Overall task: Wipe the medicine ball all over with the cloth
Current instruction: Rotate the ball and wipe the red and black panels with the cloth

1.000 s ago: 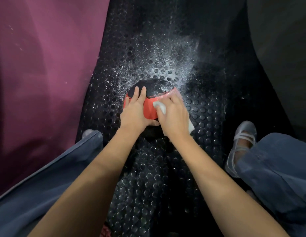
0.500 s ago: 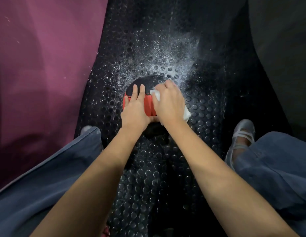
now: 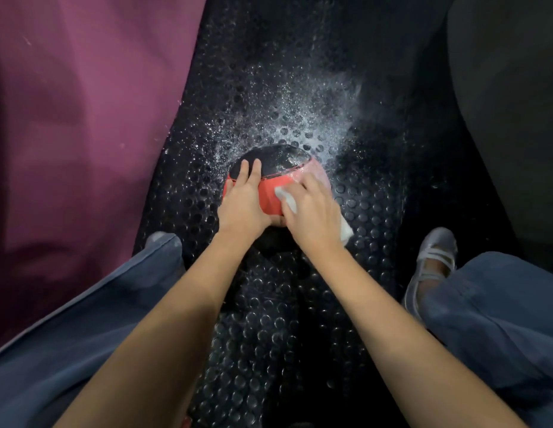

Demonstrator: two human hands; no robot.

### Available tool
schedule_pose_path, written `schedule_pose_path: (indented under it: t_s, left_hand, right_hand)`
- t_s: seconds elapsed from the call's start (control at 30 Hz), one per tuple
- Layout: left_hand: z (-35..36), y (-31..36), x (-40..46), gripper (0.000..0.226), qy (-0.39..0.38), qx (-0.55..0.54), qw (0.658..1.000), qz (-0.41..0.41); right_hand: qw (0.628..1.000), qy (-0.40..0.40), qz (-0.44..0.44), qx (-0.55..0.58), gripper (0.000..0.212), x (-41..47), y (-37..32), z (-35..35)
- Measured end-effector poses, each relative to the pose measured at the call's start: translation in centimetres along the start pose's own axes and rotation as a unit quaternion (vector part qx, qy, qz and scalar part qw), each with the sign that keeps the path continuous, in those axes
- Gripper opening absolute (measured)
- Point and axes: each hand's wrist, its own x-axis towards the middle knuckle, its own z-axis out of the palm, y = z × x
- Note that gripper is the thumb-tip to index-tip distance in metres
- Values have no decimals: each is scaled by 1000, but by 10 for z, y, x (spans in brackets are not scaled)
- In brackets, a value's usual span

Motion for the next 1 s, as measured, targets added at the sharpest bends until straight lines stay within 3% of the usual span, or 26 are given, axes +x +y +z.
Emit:
schedule_pose_path:
  t_s: [0.17,0.4,0.6,0.83,1.0]
  left_hand:
    - [-1,1,3,128,-4,9,1000,5]
    - [-1,1,0,127,-17,7,1000,-4]
    - [4,22,-13,109,-13,107,993,39]
    - [8,13,-19,113,11,86,996,33]
    - [18,10,-28,111,38,105,993,45]
  right_hand:
    - [999,24,38,30,13,-12,15,0]
    - [993,-20,105,50,22,44,3,-3]
    - [992,-27,108,59,21,43,9,-4]
    - [996,9,48,70,18,8,8,2]
    - [996,49,60,48,11,-15,8,5]
